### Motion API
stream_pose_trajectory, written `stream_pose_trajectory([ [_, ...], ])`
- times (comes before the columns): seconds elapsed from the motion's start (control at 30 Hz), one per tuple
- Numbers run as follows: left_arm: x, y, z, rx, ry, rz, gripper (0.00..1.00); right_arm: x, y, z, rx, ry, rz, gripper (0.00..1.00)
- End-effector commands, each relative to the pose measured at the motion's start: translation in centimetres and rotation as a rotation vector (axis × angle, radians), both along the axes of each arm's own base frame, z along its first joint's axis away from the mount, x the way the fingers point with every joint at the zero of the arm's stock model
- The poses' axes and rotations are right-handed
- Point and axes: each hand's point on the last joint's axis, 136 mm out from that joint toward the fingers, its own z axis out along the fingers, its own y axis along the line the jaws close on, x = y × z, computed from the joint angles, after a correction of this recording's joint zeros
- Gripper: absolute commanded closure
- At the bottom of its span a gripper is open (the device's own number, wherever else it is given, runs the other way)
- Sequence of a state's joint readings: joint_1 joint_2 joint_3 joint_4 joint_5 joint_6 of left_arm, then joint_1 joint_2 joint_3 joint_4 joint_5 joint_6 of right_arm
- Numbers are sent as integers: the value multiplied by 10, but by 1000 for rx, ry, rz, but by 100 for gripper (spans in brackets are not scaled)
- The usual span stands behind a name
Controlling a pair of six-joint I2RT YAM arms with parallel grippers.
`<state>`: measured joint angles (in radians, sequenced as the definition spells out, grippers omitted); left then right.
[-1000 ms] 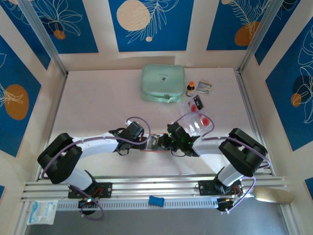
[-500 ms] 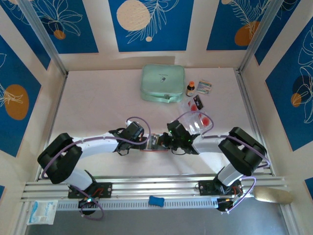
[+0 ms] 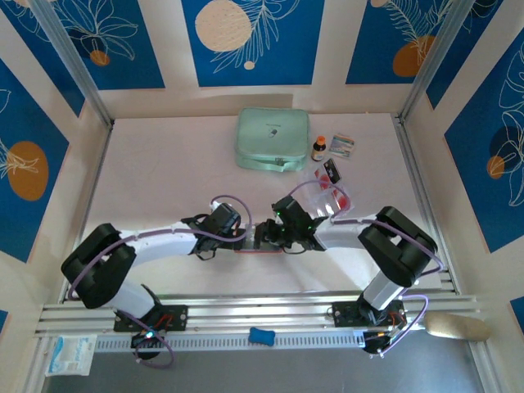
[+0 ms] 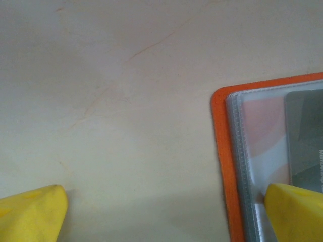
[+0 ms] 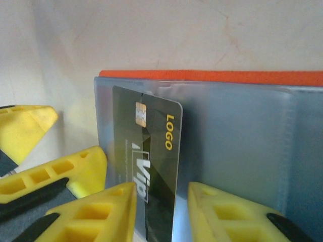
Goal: Put the credit cards into the card holder
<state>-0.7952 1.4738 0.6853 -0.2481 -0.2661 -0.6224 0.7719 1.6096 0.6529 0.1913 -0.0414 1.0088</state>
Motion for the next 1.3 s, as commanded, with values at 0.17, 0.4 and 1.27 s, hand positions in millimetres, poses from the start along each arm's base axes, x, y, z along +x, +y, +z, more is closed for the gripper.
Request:
stream_pose_trajectory([
  [0.17,10,15,26,-20,-26,53,0,0,-21,23,-95,-24,53,69],
  [0.4,7,27,10,5,9,72,0,5,-5,20,-107,-16,92,87],
  [1.27,0,31,-19,49,64,56,0,8,26,21,-160,11,150,97],
])
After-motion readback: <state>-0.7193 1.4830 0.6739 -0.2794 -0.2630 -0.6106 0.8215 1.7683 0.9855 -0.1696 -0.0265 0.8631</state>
